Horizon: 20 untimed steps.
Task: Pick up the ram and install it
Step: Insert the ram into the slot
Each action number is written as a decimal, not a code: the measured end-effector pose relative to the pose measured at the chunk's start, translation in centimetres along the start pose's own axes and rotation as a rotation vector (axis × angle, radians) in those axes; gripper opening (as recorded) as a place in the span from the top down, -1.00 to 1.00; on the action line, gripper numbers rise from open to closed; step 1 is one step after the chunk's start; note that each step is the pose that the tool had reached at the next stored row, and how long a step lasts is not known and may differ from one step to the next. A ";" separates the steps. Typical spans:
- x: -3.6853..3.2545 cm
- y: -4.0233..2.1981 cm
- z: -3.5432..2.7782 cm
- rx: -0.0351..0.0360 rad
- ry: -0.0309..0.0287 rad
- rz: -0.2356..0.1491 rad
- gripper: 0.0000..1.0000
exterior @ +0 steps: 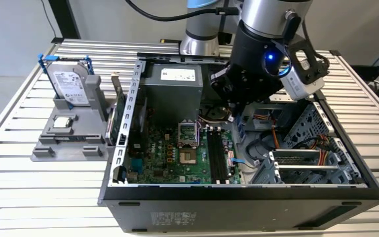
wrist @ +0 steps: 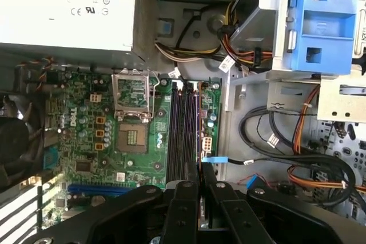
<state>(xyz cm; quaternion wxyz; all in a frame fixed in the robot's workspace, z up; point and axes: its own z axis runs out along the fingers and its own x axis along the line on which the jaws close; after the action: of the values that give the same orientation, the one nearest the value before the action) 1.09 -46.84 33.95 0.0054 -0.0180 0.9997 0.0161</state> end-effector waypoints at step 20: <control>0.01 -0.16 3.66 0.0013 -0.0038 0.119 1.00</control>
<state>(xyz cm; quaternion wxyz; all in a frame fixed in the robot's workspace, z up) 1.13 -46.89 30.30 0.0063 0.0414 0.9990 0.0157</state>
